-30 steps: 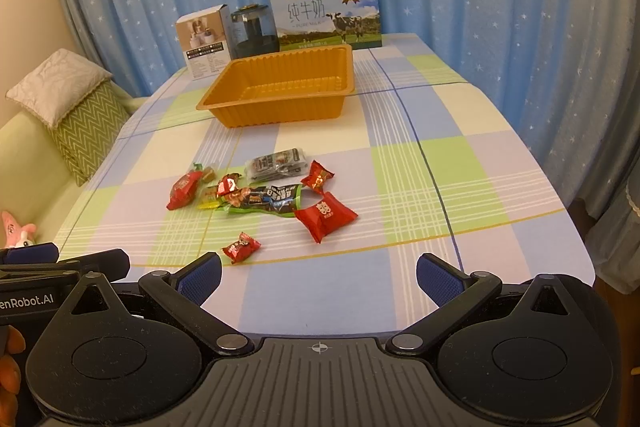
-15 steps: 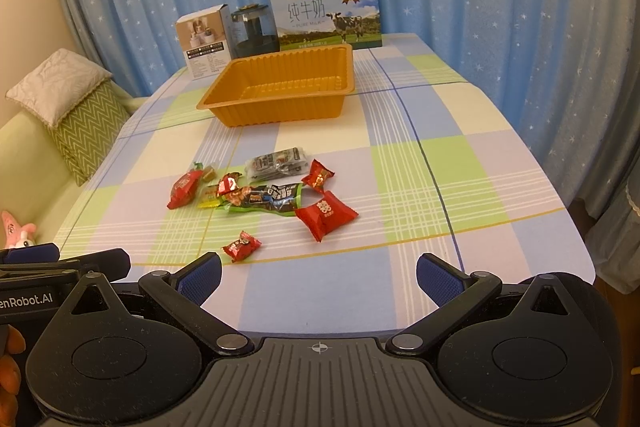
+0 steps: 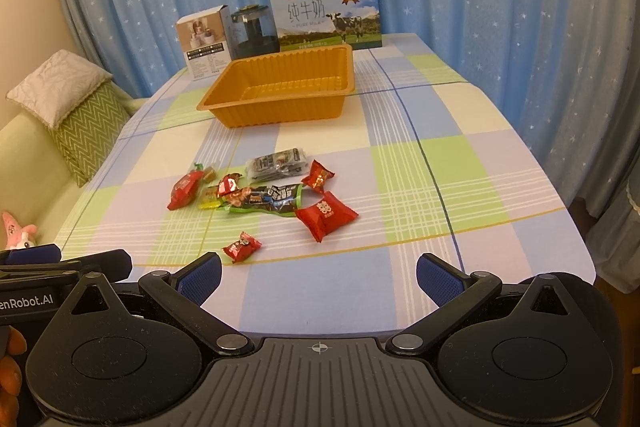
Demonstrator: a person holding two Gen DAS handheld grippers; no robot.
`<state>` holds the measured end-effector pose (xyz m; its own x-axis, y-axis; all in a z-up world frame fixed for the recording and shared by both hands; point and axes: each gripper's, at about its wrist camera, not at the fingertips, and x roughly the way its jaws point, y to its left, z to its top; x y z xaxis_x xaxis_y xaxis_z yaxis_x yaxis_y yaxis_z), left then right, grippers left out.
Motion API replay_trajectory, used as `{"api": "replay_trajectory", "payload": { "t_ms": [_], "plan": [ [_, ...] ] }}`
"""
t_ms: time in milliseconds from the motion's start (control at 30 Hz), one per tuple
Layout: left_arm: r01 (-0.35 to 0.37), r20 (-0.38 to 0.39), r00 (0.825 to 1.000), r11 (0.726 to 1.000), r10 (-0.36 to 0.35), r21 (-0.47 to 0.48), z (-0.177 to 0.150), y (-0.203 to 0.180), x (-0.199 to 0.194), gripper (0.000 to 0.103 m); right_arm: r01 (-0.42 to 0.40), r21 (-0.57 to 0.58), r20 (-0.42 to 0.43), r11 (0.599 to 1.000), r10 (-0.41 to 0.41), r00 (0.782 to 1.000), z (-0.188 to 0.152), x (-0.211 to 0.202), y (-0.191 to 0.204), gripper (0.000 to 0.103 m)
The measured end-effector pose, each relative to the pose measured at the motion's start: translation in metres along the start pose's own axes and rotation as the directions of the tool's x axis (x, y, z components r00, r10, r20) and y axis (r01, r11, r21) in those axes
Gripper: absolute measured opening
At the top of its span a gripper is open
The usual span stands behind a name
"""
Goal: Organize snacks
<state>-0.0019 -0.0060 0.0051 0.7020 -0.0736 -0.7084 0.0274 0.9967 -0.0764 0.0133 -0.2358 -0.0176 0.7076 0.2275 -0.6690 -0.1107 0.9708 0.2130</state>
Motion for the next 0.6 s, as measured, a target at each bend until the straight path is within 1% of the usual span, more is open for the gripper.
{"api": "replay_trajectory", "payload": {
  "t_ms": [367, 600],
  "plan": [
    [0.015, 0.0, 1.0, 1.0, -0.015, -0.001, 0.002, 0.001, 0.001, 0.103, 0.005, 0.004, 0.008, 1.0, -0.005, 1.0, 0.001, -0.001, -0.001, 0.103],
    [0.038, -0.005, 0.999, 0.999, -0.038, 0.018, 0.004, 0.0, 0.012, 0.103, 0.007, 0.003, 0.021, 1.0, -0.007, 1.0, 0.001, 0.003, -0.003, 0.103]
  ]
}}
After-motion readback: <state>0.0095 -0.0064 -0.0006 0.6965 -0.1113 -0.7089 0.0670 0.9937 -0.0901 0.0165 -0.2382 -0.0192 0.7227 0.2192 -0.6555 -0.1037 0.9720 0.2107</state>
